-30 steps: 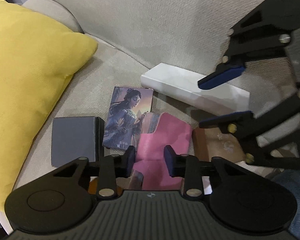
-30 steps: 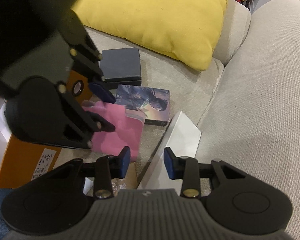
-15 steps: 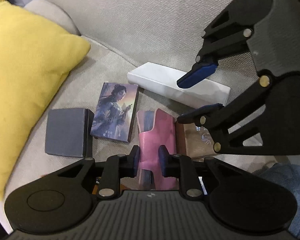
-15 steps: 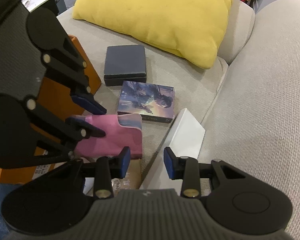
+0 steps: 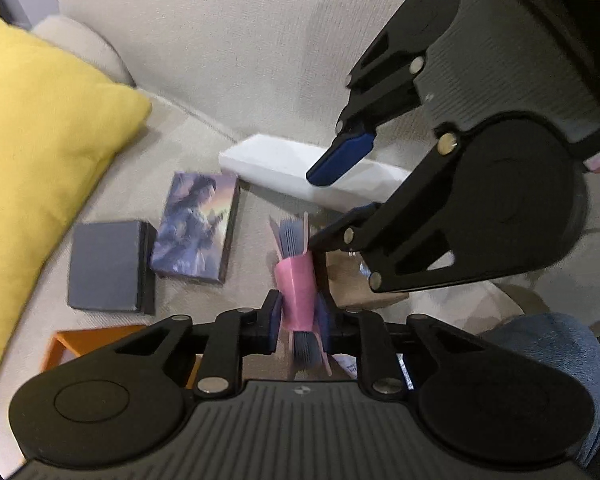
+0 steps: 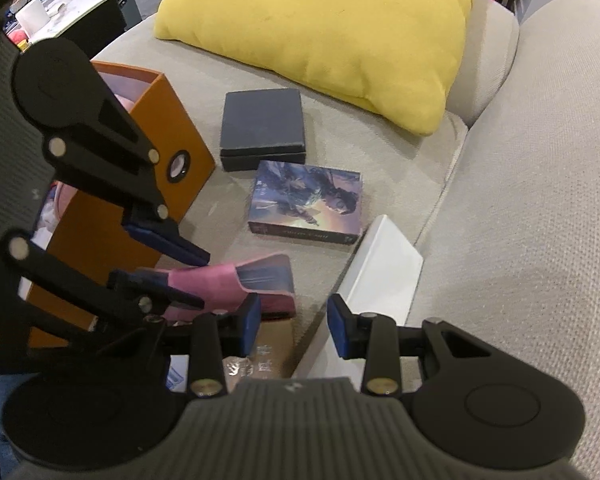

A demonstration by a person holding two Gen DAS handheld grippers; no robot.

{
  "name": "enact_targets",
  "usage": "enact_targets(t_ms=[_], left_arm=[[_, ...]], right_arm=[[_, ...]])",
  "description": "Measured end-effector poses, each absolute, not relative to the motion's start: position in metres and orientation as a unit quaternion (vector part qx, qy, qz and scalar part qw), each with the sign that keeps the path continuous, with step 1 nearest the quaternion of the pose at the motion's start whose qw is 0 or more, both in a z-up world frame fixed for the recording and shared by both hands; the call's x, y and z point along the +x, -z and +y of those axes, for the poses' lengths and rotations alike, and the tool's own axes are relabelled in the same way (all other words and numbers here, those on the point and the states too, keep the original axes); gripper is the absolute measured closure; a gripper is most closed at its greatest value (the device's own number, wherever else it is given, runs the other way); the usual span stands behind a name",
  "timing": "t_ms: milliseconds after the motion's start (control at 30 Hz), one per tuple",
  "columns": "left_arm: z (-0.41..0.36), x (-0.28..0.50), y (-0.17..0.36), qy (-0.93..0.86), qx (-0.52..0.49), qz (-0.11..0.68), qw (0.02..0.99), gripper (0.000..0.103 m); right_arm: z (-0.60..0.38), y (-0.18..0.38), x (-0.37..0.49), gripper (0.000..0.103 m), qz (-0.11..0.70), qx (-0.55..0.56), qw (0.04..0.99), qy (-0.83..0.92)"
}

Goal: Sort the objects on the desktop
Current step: 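Grasp the pink folder with the left tool while the right tool reaches the photo card, then lift the pink folder with the left tool while the right tool grasps the dark photo card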

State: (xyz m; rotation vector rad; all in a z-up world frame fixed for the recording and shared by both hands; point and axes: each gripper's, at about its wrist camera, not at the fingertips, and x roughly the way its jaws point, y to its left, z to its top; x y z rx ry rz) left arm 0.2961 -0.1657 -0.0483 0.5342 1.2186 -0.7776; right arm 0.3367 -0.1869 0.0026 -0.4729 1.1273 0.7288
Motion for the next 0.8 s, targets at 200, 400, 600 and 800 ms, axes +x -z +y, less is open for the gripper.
enact_targets(t_ms=[200,400,600,800], left_arm=[[-0.164,0.298,0.054,0.335,0.216,0.556,0.729,0.081],[-0.155,0.296,0.046,0.315,0.206,0.546,0.748,0.082],[-0.129,0.307,0.019,0.281,0.15,0.527,0.788,0.083],[-0.101,0.322,-0.009,0.263,0.08,0.503,0.819,0.083]], right_arm=[[-0.186,-0.002,0.334,0.064,0.519,-0.221,0.753,-0.338],[-0.187,-0.005,0.334,0.064,0.509,-0.221,0.76,-0.338],[-0.188,-0.012,0.335,0.063,0.485,-0.226,0.771,-0.345],[-0.184,-0.012,0.338,0.056,0.47,-0.248,0.769,-0.356]])
